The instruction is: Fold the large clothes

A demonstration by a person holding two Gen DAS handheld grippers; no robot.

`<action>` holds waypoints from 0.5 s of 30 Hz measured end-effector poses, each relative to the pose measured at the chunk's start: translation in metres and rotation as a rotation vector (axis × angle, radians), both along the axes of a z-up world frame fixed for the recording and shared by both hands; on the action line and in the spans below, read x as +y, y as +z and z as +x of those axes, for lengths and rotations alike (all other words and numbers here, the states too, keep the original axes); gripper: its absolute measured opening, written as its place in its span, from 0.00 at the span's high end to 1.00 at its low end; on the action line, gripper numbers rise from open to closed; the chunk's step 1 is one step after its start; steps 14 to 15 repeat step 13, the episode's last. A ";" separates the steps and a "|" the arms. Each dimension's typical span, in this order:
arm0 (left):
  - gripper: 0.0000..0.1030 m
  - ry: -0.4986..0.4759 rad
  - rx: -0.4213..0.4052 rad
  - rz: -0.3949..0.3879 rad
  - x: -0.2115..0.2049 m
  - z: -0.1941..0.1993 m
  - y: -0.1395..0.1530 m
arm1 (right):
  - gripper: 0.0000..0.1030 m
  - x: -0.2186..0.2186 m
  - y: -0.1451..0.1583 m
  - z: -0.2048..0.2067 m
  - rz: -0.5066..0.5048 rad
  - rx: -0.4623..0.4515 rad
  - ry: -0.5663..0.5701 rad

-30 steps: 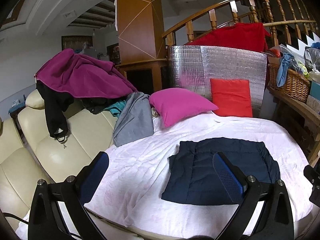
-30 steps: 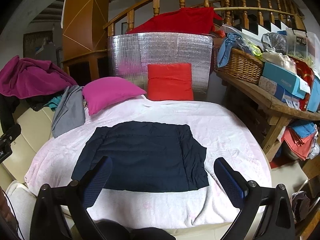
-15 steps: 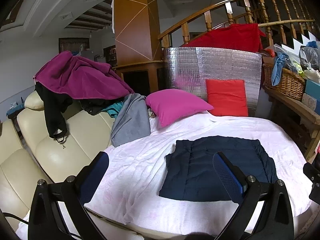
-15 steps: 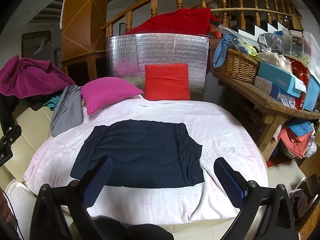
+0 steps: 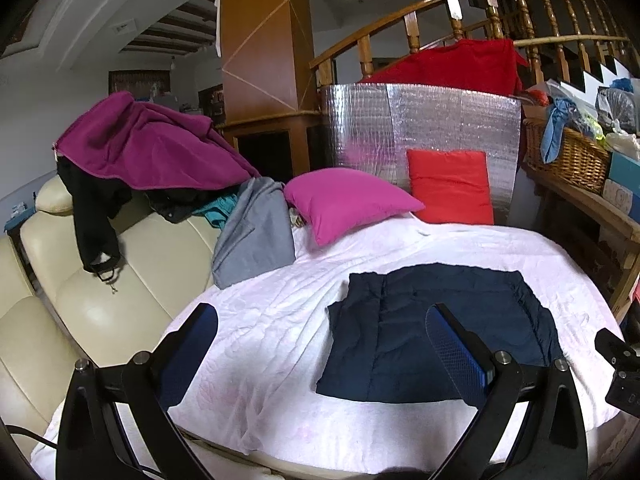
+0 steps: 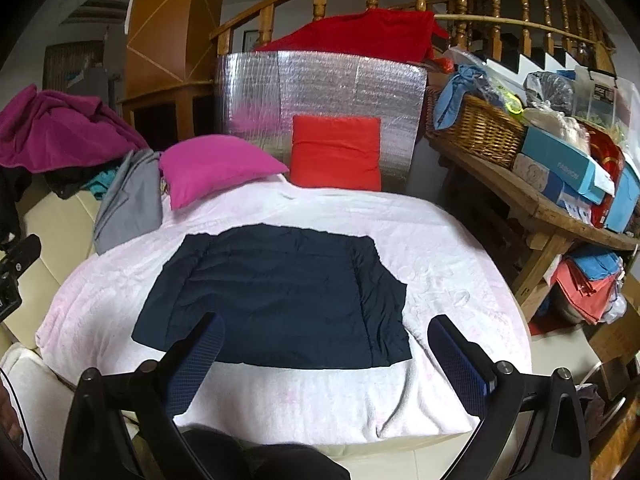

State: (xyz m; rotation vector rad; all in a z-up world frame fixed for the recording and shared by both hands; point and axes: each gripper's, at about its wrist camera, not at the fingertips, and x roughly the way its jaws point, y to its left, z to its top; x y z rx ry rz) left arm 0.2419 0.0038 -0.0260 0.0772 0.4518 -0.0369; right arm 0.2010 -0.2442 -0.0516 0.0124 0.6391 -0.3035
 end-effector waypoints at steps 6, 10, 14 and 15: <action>0.00 -0.016 0.059 0.017 -0.005 0.027 -0.022 | 0.00 0.001 -0.022 0.033 0.017 0.056 0.013; 0.00 -0.035 0.071 0.015 -0.008 0.042 -0.029 | 0.00 0.001 -0.034 0.054 0.034 0.076 0.028; 0.00 -0.044 0.084 -0.005 -0.008 0.057 -0.036 | 0.00 -0.001 -0.040 0.068 0.031 0.075 0.037; 0.00 -0.044 0.084 -0.005 -0.008 0.057 -0.036 | 0.00 -0.001 -0.040 0.068 0.031 0.075 0.037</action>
